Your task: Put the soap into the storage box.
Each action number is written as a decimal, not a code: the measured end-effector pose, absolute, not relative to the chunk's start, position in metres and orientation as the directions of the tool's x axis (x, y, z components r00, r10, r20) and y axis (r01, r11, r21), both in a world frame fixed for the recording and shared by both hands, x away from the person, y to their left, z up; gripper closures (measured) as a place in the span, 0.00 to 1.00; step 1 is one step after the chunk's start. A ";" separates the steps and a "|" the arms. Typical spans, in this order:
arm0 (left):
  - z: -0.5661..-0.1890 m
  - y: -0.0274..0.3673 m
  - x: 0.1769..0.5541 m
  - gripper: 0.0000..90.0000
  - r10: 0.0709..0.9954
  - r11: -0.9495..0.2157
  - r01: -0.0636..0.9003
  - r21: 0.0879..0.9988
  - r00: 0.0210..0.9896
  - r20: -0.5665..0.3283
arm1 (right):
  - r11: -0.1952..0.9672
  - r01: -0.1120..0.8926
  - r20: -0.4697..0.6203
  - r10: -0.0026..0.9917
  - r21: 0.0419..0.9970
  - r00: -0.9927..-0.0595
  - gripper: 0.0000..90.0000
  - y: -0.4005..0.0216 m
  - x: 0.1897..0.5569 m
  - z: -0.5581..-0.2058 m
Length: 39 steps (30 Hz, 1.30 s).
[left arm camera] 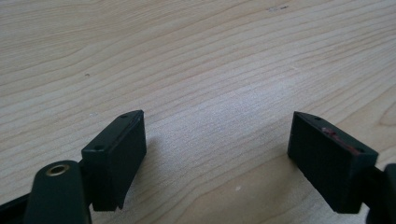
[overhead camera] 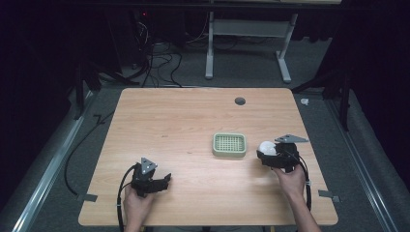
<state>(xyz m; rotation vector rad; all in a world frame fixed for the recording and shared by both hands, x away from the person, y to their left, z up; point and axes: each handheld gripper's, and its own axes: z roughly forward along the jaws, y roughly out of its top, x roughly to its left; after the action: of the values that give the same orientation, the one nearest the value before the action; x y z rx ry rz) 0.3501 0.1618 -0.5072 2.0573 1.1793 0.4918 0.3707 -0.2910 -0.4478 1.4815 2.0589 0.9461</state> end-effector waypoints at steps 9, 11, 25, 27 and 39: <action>-0.507 0.162 0.350 0.22 0.859 -0.336 0.591 0.733 0.512 -0.019 | 0.200 0.640 0.050 0.935 0.742 -0.351 0.27 -0.287 0.373 -0.443; -0.507 0.162 0.350 0.22 0.859 -0.336 0.591 0.733 0.512 -0.019 | 0.199 0.642 0.054 0.935 0.741 -0.351 0.27 -0.286 0.374 -0.442; -0.507 0.162 0.350 0.22 0.859 -0.336 0.591 0.733 0.512 -0.019 | 0.211 0.638 0.065 0.923 0.740 -0.380 0.27 -0.277 0.380 -0.436; -0.507 0.162 0.350 0.22 0.859 -0.336 0.591 0.733 0.512 -0.019 | 0.213 0.639 0.068 0.921 0.739 -0.385 0.27 -0.275 0.381 -0.435; -0.507 0.162 0.350 0.22 0.858 -0.336 0.591 0.733 0.513 -0.019 | 0.224 0.633 0.077 0.908 0.741 -0.412 0.27 -0.265 0.387 -0.431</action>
<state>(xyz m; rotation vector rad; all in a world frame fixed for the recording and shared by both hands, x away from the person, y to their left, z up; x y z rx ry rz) 0.3502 0.1618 -0.5072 2.0572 1.1791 0.4914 0.3874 -0.2653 -0.4305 1.4258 2.1318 1.0144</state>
